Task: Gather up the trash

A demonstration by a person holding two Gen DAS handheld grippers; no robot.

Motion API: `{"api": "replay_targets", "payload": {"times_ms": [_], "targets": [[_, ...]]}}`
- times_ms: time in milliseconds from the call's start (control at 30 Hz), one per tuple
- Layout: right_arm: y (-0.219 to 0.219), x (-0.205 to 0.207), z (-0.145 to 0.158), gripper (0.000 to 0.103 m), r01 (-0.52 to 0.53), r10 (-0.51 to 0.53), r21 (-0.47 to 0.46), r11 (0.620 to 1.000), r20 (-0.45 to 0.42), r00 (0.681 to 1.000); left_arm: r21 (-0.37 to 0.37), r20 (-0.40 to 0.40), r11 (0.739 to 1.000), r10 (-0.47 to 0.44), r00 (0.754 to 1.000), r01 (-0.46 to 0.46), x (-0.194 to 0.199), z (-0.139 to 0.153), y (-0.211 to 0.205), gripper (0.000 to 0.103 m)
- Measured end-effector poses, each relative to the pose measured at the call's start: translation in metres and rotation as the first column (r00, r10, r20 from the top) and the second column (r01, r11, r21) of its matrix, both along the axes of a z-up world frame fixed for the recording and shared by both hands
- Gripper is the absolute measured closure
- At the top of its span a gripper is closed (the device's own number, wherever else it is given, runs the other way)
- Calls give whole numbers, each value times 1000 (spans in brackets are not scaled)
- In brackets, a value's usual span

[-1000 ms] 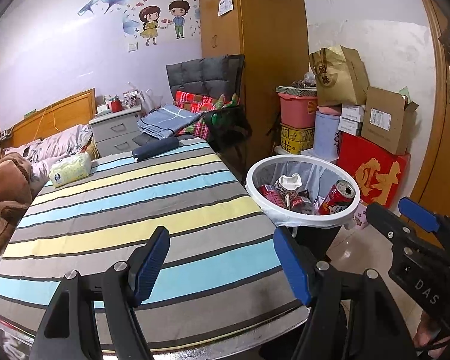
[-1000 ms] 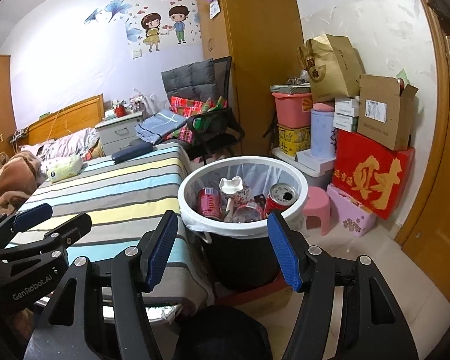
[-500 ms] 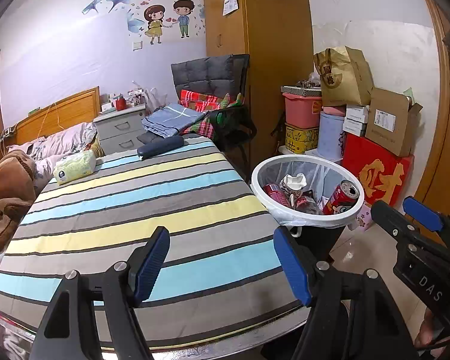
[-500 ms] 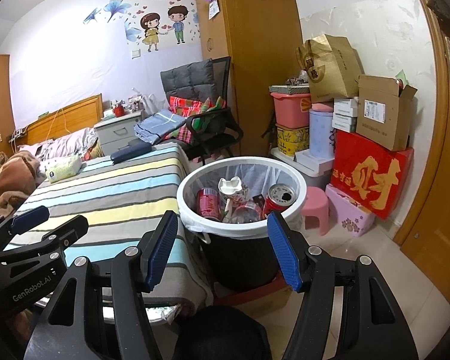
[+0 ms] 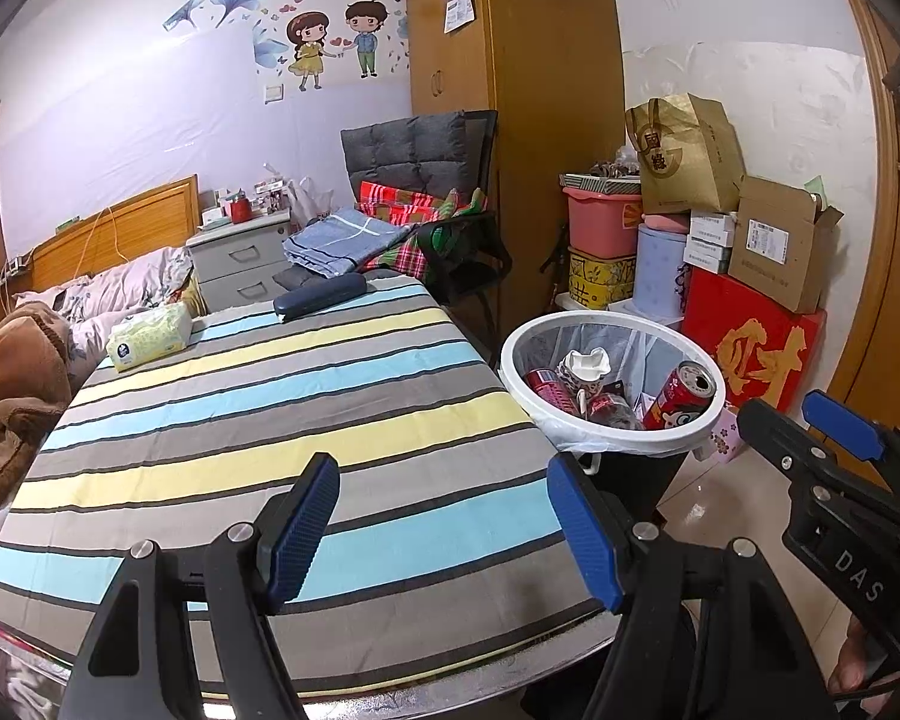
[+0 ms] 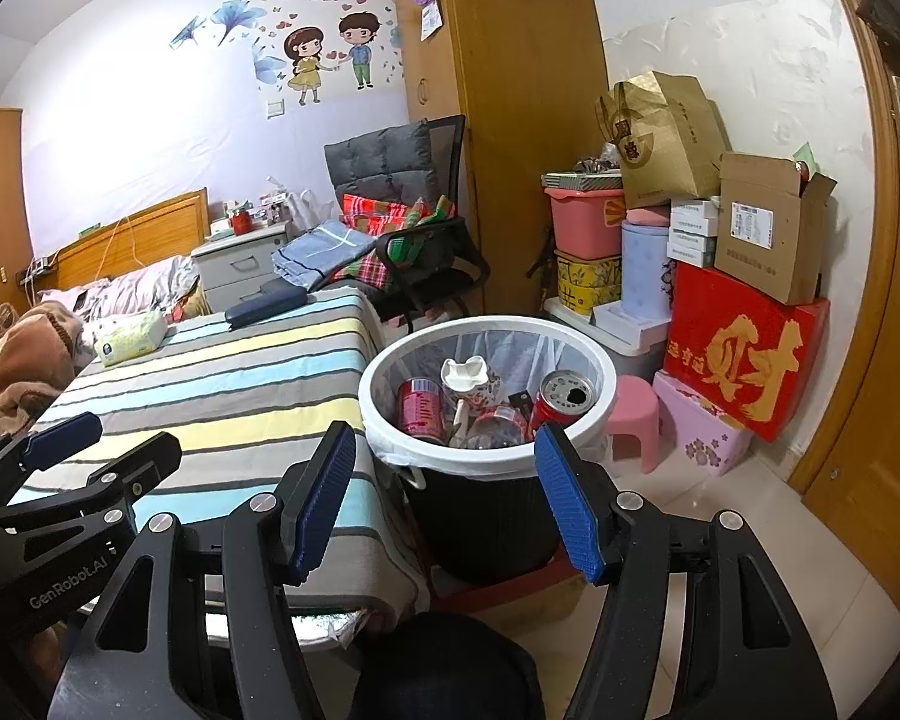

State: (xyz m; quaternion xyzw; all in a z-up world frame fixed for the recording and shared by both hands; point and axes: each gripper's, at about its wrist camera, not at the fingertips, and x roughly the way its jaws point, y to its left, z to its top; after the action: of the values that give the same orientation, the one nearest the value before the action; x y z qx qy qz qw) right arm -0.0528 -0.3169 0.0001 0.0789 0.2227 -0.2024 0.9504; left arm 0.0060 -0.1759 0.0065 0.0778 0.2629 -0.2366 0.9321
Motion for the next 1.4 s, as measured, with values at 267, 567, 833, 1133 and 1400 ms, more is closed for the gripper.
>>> {"api": "replay_targets", "payload": {"times_ms": [267, 567, 833, 1133, 1400], "targets": [[0, 0, 0, 39, -2, 2, 4, 1000, 2, 1000, 3, -1, 1000, 0, 1000, 0, -1, 0, 0, 31], [0, 1, 0, 39, -9, 9, 4, 1000, 3, 1000, 3, 0, 1000, 0, 1000, 0, -1, 1, 0, 31], [0, 1, -1, 39, -8, 8, 3, 1000, 0, 1000, 3, 0, 1000, 1, 1000, -1, -2, 1, 2, 31], [1, 1, 0, 39, -9, 9, 4, 1000, 1, 1000, 3, -2, 1000, 1, 1000, -1, -1, 1, 2, 31], [1, 1, 0, 39, -10, 10, 6, 1000, 1, 1000, 4, -3, 1000, -2, 1000, 2, -1, 1, 2, 31]]}}
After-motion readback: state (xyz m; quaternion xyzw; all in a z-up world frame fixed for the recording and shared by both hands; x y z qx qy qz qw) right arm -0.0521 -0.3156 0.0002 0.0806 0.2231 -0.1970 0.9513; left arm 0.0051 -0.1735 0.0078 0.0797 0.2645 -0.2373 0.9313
